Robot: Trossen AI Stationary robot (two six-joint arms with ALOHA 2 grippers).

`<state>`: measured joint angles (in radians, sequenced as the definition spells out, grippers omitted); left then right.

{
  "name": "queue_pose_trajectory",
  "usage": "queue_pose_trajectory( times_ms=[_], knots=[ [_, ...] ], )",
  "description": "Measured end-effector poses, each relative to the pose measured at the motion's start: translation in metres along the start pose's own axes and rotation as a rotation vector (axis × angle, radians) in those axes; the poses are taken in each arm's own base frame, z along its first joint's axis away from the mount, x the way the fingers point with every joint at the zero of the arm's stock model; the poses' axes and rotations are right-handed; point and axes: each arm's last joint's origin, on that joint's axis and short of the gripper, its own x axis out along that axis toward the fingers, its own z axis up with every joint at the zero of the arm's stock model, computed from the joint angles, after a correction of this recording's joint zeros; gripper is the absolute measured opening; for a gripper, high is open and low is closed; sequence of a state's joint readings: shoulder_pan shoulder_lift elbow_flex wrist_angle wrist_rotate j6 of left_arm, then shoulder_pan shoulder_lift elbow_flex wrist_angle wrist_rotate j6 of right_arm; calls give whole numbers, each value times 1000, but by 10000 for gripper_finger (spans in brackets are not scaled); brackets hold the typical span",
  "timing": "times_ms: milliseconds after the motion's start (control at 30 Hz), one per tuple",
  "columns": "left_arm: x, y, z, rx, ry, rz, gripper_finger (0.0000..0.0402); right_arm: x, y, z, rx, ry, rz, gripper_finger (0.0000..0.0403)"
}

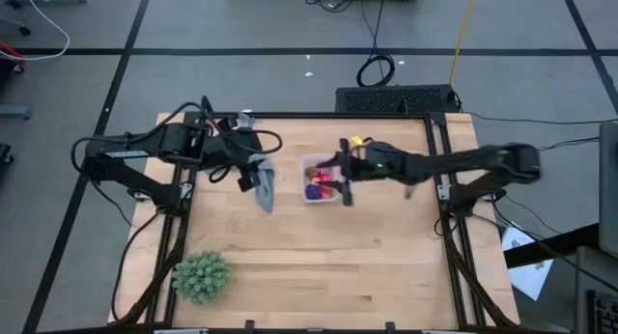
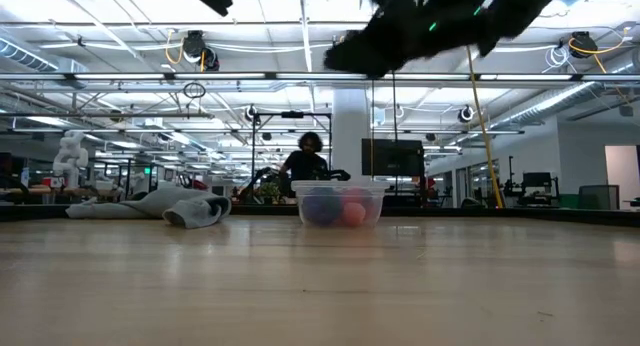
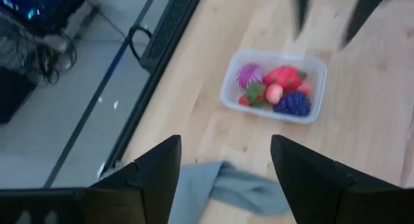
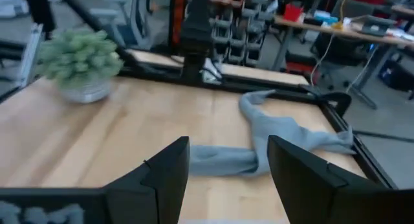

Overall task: Pick and placing Produce into tupperware
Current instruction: Return to Home Position

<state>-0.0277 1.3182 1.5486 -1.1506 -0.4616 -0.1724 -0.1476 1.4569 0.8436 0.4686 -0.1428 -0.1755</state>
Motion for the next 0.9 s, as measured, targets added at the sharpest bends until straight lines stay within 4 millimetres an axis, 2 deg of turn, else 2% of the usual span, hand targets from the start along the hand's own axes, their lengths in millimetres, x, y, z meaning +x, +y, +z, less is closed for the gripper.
queue_pose_trajectory(
  times_ms=[133,267,433,567,767,900],
  knots=[
    [0,1,-8,-28,76,9,244,-40,17,24,-15,79,-13,180],
    [-1,2,-14,-43,131,13,244,-78,28,40,-22,101,-40,143],
    [-5,-2,-16,-7,137,1,244,-111,35,50,-30,95,-14,92],
    [-21,1,-25,-4,75,3,244,-135,35,50,-38,129,-6,70],
    [-47,17,-71,-143,-78,-35,244,-170,35,45,-1,185,-9,58],
    [-46,21,-112,-215,-148,-126,244,-189,34,49,23,129,-18,54]
  ],
)
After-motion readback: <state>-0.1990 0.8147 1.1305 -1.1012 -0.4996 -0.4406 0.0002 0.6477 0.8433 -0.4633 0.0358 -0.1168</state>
